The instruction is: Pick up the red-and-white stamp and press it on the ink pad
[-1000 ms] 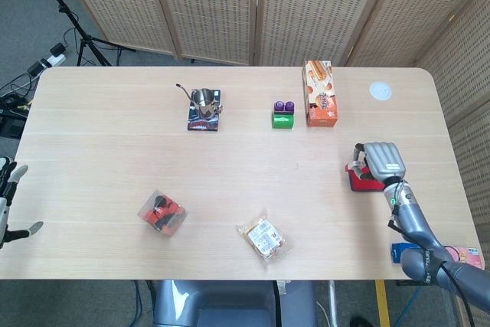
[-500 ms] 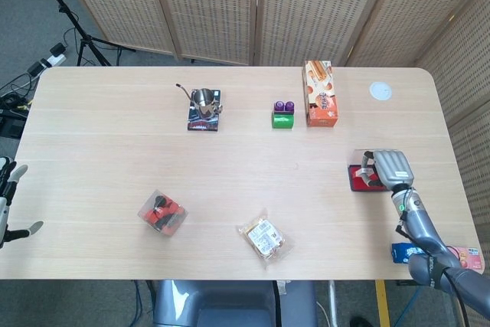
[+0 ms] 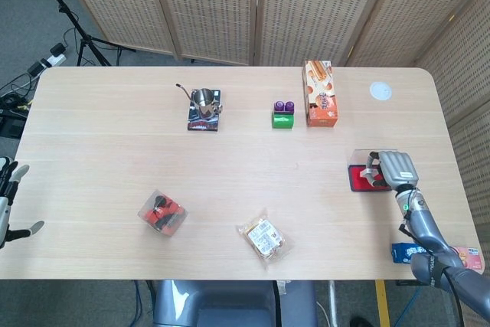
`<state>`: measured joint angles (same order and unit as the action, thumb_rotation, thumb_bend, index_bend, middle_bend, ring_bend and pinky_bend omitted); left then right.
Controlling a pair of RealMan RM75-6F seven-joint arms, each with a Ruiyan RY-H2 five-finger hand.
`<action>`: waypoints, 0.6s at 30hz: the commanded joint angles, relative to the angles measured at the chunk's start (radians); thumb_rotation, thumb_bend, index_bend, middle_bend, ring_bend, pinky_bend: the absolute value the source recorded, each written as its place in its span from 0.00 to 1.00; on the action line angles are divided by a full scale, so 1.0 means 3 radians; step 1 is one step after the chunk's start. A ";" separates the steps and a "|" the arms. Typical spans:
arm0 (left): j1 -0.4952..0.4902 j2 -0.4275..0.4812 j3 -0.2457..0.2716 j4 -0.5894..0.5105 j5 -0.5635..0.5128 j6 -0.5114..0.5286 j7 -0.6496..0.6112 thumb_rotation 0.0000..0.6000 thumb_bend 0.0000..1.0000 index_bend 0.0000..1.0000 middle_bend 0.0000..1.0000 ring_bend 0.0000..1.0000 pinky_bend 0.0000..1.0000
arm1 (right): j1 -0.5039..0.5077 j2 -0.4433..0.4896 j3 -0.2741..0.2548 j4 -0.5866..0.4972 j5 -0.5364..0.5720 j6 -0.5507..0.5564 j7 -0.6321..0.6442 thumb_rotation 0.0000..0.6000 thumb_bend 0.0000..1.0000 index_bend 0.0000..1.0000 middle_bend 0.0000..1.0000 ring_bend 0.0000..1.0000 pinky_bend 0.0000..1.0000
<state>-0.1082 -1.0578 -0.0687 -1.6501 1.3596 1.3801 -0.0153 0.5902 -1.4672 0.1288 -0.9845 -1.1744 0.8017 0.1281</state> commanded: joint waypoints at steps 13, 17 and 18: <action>-0.0009 -0.0008 0.0000 -0.0003 -0.0008 -0.0011 0.0019 1.00 0.12 0.00 0.00 0.00 0.00 | -0.0016 -0.0094 -0.0032 0.0164 -0.0068 -0.0129 0.0005 1.00 0.52 0.58 0.94 0.99 1.00; -0.0008 -0.0008 0.0002 -0.0003 -0.0005 -0.0009 0.0015 1.00 0.12 0.00 0.00 0.00 0.00 | -0.0022 -0.0117 -0.0021 0.0188 -0.0076 -0.0135 -0.0002 1.00 0.52 0.58 0.94 0.99 1.00; -0.0007 -0.0008 0.0002 -0.0003 -0.0005 -0.0008 0.0013 1.00 0.12 0.00 0.00 0.00 0.00 | -0.0023 -0.0119 -0.0018 0.0194 -0.0076 -0.0141 -0.0005 1.00 0.52 0.58 0.94 0.99 1.00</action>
<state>-0.1105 -1.0602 -0.0680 -1.6510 1.3583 1.3777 -0.0113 0.5836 -1.5026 0.1230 -0.9267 -1.1973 0.7599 0.1270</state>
